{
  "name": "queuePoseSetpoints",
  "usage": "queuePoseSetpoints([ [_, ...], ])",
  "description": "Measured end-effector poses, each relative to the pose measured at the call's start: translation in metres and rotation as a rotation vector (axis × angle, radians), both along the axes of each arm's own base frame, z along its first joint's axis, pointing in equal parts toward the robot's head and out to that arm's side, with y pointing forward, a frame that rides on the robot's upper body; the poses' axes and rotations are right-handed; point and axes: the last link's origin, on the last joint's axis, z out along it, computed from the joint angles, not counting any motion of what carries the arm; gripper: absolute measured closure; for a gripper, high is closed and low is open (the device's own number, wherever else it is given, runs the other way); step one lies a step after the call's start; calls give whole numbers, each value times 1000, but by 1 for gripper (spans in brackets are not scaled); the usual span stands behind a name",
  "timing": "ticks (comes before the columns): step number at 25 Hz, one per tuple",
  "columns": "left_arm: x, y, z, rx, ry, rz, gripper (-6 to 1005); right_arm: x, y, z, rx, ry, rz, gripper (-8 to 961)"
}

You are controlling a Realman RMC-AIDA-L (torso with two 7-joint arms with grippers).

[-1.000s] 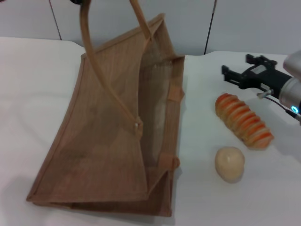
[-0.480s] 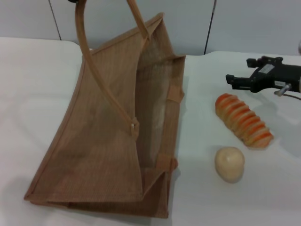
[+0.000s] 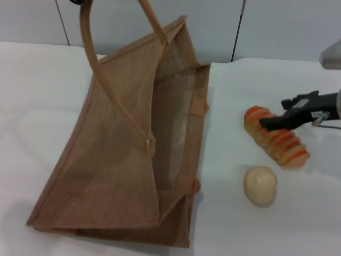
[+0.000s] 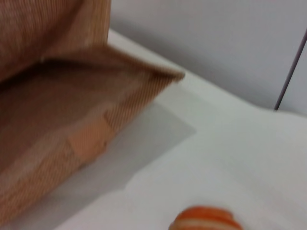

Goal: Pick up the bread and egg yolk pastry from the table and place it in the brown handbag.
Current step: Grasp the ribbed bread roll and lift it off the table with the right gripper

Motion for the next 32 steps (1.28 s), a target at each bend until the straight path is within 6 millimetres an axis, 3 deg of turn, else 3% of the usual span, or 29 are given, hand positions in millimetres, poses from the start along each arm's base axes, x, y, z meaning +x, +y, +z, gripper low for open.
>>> queuePoseSetpoints([
  [8,-2,2,-1,11,26,21,883,-9,-5,-8,-51,-39,-35,112],
  [32,-4,4,-2,5,30,31,883,-5,-6,-15,-91,-89,-85,111],
])
